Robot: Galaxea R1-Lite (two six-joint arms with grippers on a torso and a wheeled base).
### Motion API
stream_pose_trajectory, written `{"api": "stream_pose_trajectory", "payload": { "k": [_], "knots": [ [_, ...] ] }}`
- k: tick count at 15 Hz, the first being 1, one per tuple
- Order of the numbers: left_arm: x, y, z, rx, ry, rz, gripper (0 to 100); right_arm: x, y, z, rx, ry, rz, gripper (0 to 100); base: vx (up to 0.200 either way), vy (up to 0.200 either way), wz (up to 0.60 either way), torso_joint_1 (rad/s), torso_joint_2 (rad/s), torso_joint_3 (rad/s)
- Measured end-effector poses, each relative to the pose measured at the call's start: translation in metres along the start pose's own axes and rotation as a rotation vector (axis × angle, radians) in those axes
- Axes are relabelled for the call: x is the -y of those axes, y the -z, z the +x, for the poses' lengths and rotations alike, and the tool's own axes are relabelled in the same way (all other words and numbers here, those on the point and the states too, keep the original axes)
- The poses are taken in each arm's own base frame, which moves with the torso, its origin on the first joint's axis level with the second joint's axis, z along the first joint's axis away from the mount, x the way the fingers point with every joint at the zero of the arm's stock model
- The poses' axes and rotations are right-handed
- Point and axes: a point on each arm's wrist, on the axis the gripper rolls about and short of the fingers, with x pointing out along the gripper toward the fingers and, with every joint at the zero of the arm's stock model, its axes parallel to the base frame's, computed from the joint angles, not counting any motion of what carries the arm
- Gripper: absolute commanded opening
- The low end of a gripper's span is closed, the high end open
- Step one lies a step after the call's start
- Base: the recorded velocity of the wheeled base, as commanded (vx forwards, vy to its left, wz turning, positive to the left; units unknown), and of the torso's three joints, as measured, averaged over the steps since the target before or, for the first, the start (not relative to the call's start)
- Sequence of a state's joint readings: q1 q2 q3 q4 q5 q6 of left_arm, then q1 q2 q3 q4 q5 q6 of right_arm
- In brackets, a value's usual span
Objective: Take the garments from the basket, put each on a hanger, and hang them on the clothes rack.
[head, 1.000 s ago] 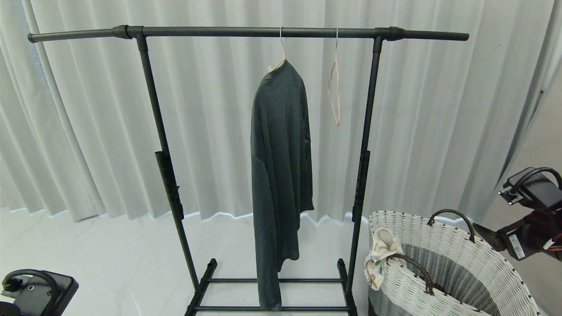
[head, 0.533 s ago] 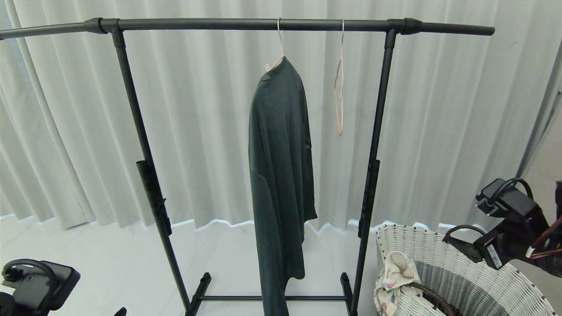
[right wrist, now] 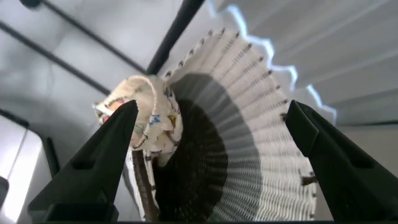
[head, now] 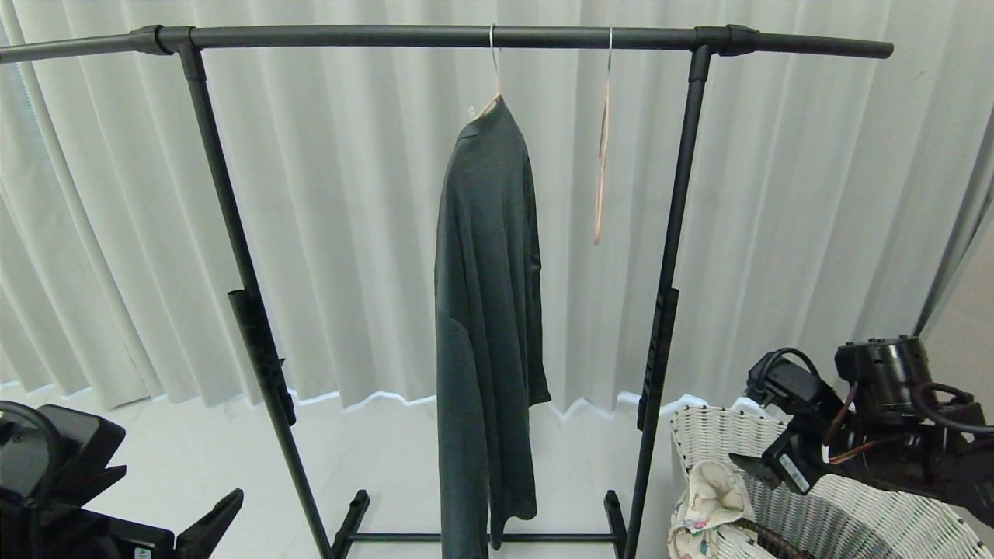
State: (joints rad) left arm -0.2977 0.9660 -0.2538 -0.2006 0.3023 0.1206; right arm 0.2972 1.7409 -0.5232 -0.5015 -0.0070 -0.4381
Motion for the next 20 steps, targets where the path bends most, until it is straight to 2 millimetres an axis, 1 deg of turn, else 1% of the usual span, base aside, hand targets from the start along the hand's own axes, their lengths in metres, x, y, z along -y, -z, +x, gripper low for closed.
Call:
{"api": "stream_pose_trajectory", "payload": {
  "k": [2,5,6,8,9,12,16,17,20],
  "knots": [
    [0.0,-0.003,-0.001,0.014,0.012,-0.005,100,-0.007,0.0,0.014,-0.028,-0.034,-0.015,100,0.0,0.0,0.0,0.0,0.0,0.0],
    [0.002,-0.003,-0.002,0.022,0.051,-0.002,100,-0.016,0.003,0.027,-0.065,-0.064,-0.034,100,0.0,0.0,0.0,0.0,0.0,0.0],
    [0.002,-0.003,-0.002,0.023,0.055,0.0,100,-0.018,0.004,0.032,-0.086,-0.054,-0.039,100,0.0,0.0,0.0,0.0,0.0,0.0],
    [0.002,-0.003,-0.001,0.021,0.058,0.001,100,-0.018,0.009,0.043,-0.171,0.054,-0.048,100,0.0,0.0,0.0,0.0,0.0,0.0],
    [0.002,-0.002,-0.002,0.02,0.059,0.002,100,-0.018,0.009,0.049,-0.189,0.078,-0.04,100,0.0,0.0,0.0,0.0,0.0,0.0],
    [0.003,-0.002,-0.001,0.018,0.061,0.005,100,-0.02,0.008,0.062,-0.205,0.082,-0.025,100,0.0,0.0,0.0,0.0,0.0,0.0],
    [0.004,-0.002,-0.002,0.023,0.075,0.015,100,-0.023,0.012,0.072,-0.236,0.091,-0.034,100,0.0,0.0,0.0,0.0,0.0,0.0],
    [0.004,-0.002,-0.002,0.024,0.076,0.016,100,-0.024,0.013,0.074,-0.248,0.102,-0.031,0,0.0,0.0,0.0,0.0,0.0,0.0],
    [0.004,-0.002,-0.003,0.026,0.077,0.016,100,-0.024,0.014,0.078,-0.264,0.122,-0.018,0,0.0,0.0,0.0,0.0,0.0,0.0]
  ]
}}
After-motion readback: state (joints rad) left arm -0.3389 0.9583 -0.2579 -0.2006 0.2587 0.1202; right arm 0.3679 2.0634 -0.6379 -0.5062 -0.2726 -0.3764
